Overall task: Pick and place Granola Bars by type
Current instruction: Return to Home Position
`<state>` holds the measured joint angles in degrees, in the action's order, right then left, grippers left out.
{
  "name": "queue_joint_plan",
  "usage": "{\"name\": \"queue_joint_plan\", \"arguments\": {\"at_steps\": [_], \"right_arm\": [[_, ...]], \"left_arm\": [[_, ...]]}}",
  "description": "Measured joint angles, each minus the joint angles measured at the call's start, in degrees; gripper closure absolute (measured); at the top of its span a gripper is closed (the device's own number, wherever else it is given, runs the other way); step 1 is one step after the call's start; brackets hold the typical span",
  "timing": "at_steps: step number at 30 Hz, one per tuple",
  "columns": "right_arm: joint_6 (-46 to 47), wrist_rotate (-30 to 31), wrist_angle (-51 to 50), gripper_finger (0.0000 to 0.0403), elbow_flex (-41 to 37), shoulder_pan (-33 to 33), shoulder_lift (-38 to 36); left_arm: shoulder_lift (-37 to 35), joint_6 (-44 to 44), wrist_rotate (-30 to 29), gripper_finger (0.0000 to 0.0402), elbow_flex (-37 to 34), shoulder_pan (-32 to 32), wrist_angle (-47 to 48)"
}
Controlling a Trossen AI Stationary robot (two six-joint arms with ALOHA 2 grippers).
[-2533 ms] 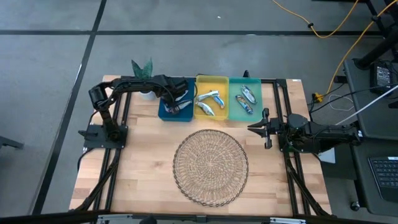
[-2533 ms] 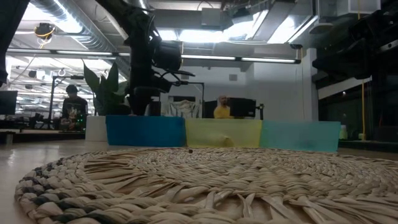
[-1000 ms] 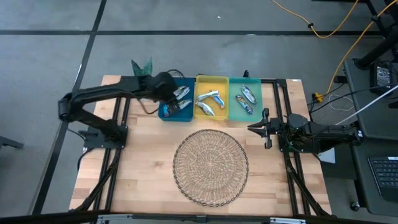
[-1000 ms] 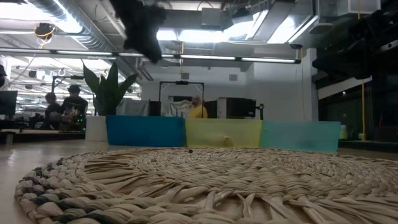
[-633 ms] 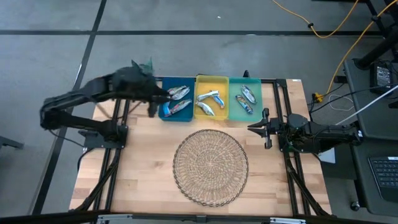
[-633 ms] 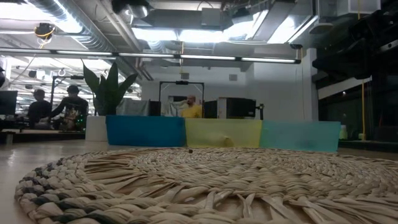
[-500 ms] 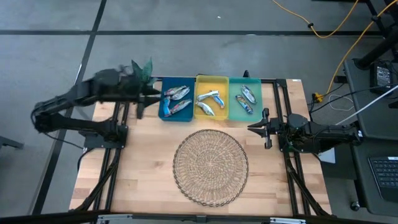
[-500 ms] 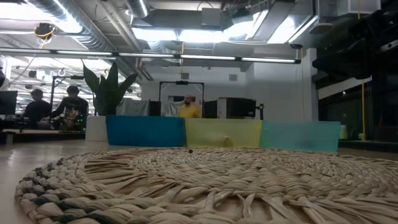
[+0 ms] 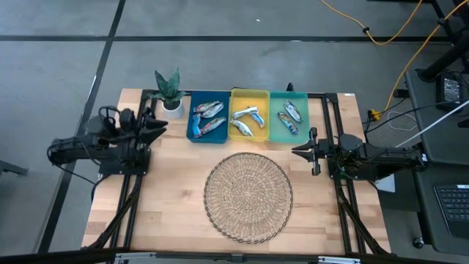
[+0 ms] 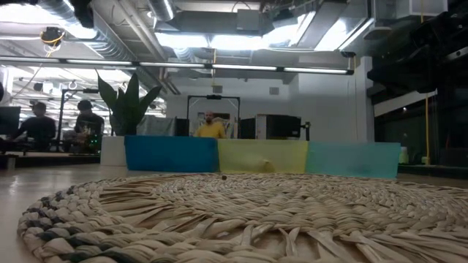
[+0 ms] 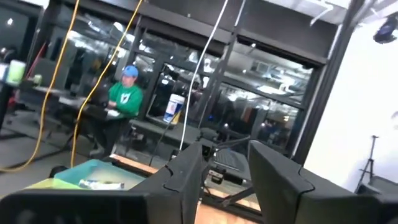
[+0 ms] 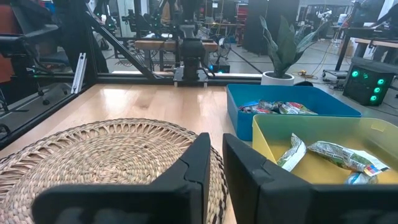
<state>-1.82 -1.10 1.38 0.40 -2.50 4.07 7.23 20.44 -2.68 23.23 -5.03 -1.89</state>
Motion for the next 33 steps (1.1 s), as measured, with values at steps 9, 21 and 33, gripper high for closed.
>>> {"name": "queue_joint_plan", "arguments": {"at_steps": [9, 21, 33], "right_arm": [[0.0, 0.0, 0.0, 0.0354, 0.0, 0.0, 0.0], [0.0, 0.0, 0.2, 0.0354, 0.0, 0.0, 0.3], [0.0, 0.0, 0.0, 0.0354, 0.0, 0.0, 0.3]], "left_arm": [[-6.3, -3.1, -2.5, 0.0294, -12.0, 2.6, -10.6], [-6.3, -11.4, -2.6, 0.0328, -22.7, 4.3, -7.1], [-5.6, -18.7, -0.9, 0.0399, -22.7, 4.3, 0.6]]}}
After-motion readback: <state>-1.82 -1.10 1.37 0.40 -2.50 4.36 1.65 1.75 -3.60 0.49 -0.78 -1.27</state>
